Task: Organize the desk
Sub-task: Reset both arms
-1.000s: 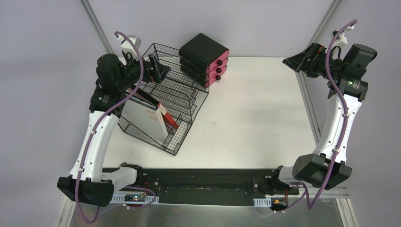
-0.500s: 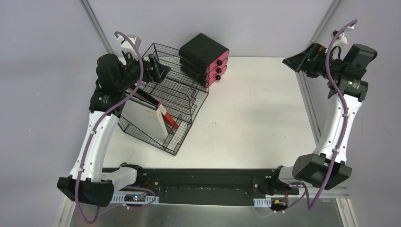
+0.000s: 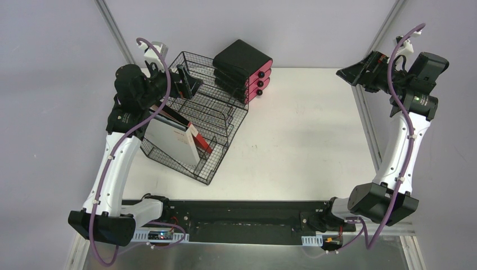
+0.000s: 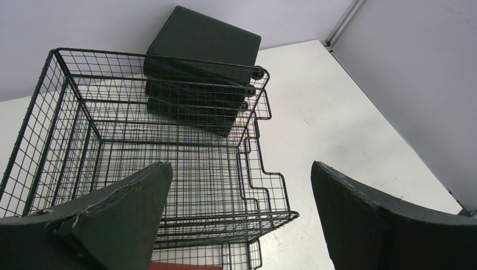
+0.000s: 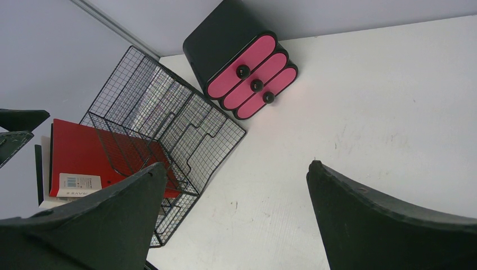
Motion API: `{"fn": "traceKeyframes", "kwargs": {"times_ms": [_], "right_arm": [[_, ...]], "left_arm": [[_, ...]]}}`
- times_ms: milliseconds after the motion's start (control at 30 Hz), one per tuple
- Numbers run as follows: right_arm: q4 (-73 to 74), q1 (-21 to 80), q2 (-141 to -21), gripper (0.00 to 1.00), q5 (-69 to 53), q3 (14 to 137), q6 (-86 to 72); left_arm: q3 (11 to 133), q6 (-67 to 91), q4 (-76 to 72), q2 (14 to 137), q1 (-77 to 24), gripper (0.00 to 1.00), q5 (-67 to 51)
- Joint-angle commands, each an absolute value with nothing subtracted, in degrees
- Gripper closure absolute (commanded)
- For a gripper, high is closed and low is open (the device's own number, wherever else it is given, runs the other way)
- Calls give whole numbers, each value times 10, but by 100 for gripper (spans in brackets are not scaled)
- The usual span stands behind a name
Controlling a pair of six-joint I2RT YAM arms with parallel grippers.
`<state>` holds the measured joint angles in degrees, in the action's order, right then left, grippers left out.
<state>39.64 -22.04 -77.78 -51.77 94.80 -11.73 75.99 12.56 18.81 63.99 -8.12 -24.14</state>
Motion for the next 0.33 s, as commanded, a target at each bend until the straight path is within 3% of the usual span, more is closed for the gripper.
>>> {"fn": "traceKeyframes", "kwargs": {"times_ms": [0, 300], "right_arm": [[370, -226, -757, 1, -527, 946, -125], [367, -227, -755, 1, -538, 942, -123]], "left_arm": [[760, 116, 163, 621, -73, 1, -244], [759, 116, 163, 621, -73, 1, -245]]}}
